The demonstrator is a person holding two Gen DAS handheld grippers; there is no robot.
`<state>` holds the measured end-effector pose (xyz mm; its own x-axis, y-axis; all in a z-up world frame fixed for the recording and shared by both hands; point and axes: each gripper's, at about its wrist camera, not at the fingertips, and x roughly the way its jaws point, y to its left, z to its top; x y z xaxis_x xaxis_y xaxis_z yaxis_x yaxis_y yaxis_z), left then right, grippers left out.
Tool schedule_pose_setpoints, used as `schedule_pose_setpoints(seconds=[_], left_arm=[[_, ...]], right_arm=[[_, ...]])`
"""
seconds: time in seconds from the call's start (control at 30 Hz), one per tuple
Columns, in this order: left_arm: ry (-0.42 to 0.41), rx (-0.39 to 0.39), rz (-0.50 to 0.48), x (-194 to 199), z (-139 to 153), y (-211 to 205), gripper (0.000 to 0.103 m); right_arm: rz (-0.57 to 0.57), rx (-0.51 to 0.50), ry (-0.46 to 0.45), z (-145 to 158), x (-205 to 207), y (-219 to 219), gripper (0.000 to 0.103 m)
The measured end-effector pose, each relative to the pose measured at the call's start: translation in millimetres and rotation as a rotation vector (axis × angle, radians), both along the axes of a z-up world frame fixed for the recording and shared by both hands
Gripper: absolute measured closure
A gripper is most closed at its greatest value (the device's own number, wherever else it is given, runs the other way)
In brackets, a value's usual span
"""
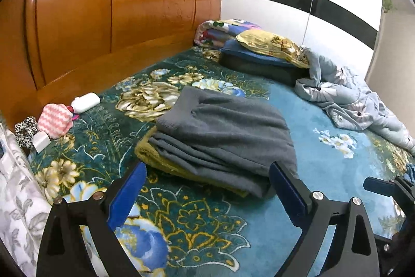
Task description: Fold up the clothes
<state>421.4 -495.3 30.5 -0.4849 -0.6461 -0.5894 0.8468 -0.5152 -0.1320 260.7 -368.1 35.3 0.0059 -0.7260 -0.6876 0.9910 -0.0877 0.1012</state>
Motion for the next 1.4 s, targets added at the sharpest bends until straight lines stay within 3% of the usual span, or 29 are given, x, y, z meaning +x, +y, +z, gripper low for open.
schedule_pose_setpoints(seconds=[0.07, 0.3, 1.1, 1.4], left_arm=[[-0.011, -0.007, 0.012, 0, 2, 3, 0.007], [-0.041, 0.080, -0.009, -2, -1, 6, 0.007], [-0.102, 0.069, 0.036, 1, -5, 15, 0.007], [-0.115, 0.051, 0.030, -1, -4, 18, 0.007]], right_arm=[[0.005, -0.004, -0.013, 3, 1, 2, 0.000], [-0.019, -0.017, -0.013, 10, -1, 10, 0.000], [-0.003, -0.018, -0.037, 11, -5, 15, 0.000], [-0.066, 0.036, -0.046, 8, -10, 6, 0.000]])
